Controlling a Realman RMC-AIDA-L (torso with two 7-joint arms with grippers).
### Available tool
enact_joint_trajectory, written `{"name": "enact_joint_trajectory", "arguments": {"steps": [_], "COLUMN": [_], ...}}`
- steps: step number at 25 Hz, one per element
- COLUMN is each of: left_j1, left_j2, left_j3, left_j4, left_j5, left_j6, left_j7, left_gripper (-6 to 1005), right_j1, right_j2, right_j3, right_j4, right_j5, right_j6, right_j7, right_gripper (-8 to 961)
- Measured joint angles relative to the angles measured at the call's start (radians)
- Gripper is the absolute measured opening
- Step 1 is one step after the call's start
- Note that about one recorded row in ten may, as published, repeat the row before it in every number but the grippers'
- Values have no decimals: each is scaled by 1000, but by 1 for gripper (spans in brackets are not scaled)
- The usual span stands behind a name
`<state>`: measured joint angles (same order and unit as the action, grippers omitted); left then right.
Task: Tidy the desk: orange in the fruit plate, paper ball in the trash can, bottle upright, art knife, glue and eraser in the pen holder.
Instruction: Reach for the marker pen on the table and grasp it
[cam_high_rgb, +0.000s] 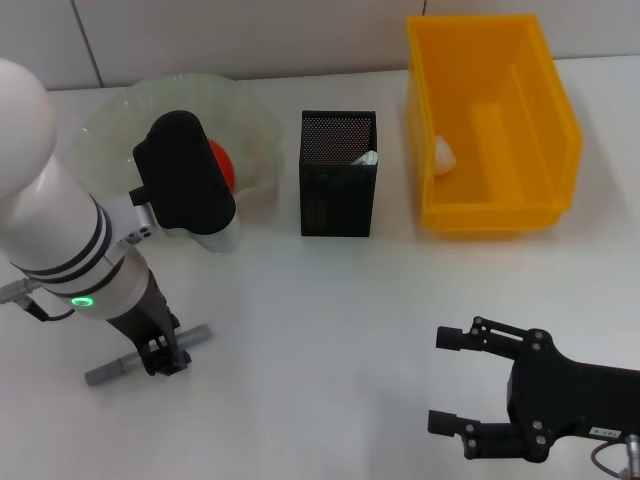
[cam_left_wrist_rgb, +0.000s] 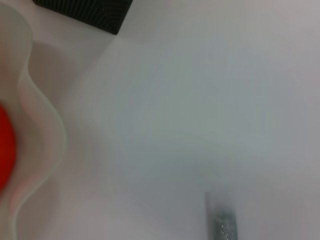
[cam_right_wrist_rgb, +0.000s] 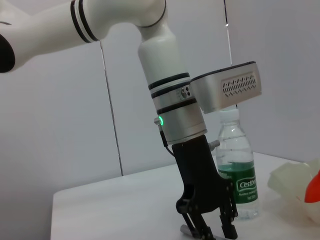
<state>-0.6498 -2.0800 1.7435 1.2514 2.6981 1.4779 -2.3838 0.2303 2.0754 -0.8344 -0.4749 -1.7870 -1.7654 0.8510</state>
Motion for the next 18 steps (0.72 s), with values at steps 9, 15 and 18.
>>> {"name": "enact_joint_trajectory", "arguments": {"steps": [9,15,18], "left_j1": [-8,-10,-10], "left_j2": [0,0,0], "left_j3": [0,2,3], "left_j4": [-11,-21,-26], "left_j5": [0,-4,-5], "left_j6": [-18,-22,-25], "left_j7": [2,21,22], "left_gripper": [386,256,167], "right_j1": [3,4,5], "right_j2": [-1,-2,-2], "right_j3": [0,0,0], "right_j4": [7,8,9], "right_j5": [0,0,0], "right_j6": [0,0,0], "right_j7": [0,0,0], "right_gripper": [840,840,840]}}
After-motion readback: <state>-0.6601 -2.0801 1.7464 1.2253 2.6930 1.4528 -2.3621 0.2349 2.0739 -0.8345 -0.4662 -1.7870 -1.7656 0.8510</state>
